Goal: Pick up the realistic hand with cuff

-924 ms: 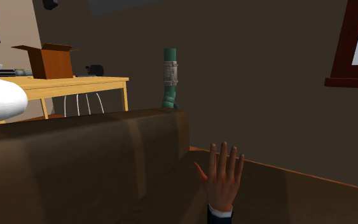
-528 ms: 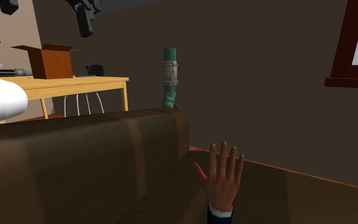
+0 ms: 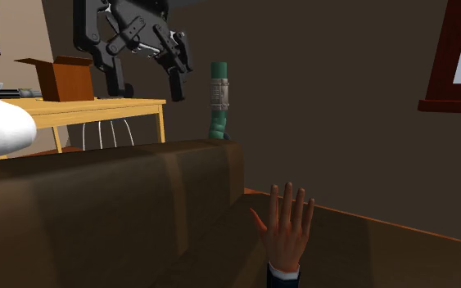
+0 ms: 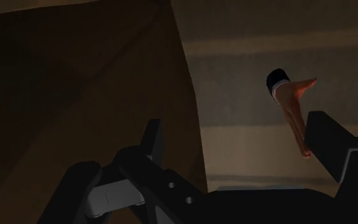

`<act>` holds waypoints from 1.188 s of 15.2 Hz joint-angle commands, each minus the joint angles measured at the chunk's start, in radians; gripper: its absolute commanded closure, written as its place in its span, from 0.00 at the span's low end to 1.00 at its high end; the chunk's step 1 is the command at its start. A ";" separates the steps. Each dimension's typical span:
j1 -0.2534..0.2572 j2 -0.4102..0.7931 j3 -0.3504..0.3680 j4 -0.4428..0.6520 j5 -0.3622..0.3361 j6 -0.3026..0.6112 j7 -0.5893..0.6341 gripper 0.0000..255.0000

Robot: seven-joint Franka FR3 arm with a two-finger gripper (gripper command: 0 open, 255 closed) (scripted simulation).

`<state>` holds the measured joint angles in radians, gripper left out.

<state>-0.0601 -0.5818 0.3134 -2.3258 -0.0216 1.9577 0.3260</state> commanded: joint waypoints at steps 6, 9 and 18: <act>-0.061 0.242 0.161 0.061 -0.067 0.124 0.276 0.00; -0.089 0.368 0.222 0.115 -0.133 0.156 0.406 0.00; -0.078 0.726 0.283 0.303 -0.376 0.171 0.746 0.00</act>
<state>-0.1439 0.1221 0.5971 -2.0345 -0.3812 2.1280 1.0505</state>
